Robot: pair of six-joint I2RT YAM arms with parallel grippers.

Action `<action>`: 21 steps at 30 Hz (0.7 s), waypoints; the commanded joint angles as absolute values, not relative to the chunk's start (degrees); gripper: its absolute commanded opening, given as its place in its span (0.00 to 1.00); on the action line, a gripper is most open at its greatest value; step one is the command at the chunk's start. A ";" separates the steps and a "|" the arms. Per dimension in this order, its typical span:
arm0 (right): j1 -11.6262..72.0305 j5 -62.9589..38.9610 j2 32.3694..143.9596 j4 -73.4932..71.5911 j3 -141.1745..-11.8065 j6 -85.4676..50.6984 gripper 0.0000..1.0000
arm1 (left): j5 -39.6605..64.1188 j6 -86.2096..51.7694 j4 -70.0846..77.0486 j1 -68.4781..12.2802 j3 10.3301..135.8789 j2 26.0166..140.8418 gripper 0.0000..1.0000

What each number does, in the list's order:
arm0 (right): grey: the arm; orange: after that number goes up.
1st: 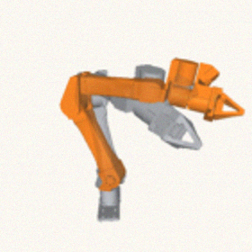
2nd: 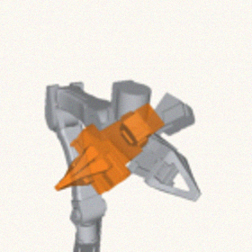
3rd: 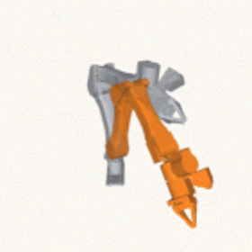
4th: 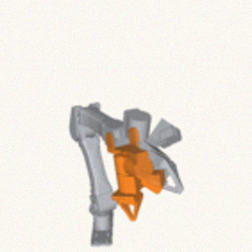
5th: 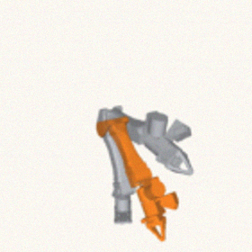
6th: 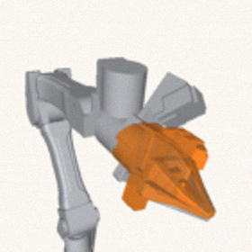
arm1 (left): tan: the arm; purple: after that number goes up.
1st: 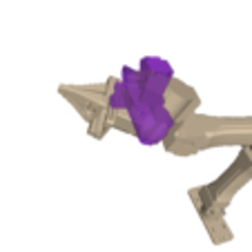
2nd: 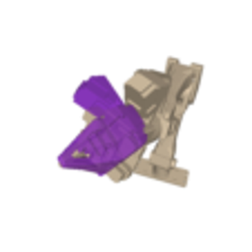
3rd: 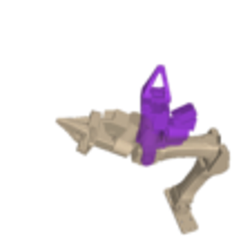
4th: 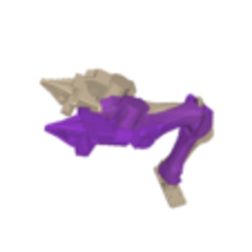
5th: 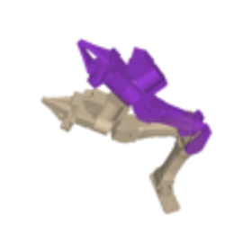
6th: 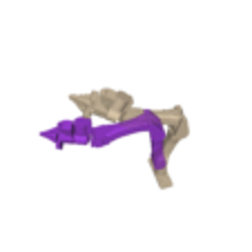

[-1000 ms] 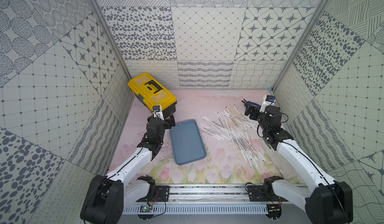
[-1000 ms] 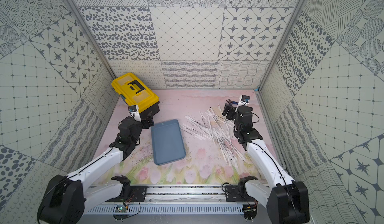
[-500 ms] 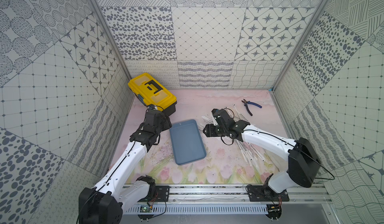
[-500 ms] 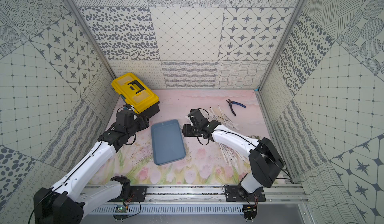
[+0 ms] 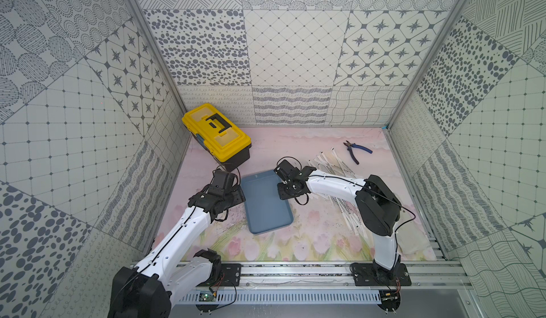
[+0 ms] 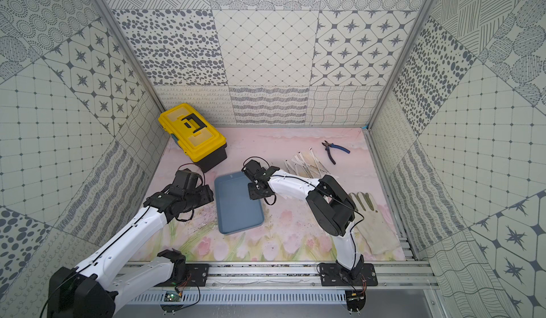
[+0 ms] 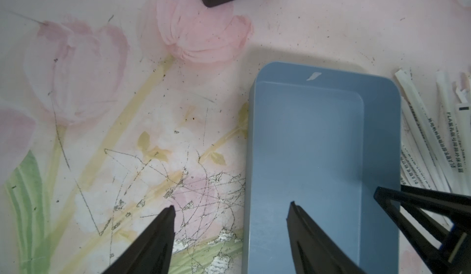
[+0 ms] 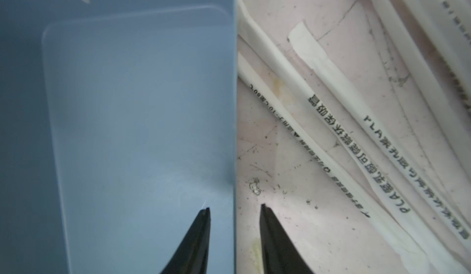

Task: Put the straws into the storage box
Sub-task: Adjust the storage box at the center of the board.

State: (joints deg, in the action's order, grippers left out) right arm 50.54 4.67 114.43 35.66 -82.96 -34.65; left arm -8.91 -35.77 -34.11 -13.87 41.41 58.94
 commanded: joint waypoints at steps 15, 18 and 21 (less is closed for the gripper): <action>48.39 -0.61 109.37 35.33 -79.29 -35.91 0.35 | -4.42 -36.90 -38.03 -14.05 42.27 60.92 0.75; 43.43 -4.94 102.72 35.44 -76.41 -34.62 0.48 | -3.87 -34.98 -39.56 -14.05 44.71 61.73 0.76; 37.49 -6.86 99.73 35.77 -74.13 -31.90 0.55 | -2.63 -32.99 -39.98 -14.06 46.24 63.45 0.77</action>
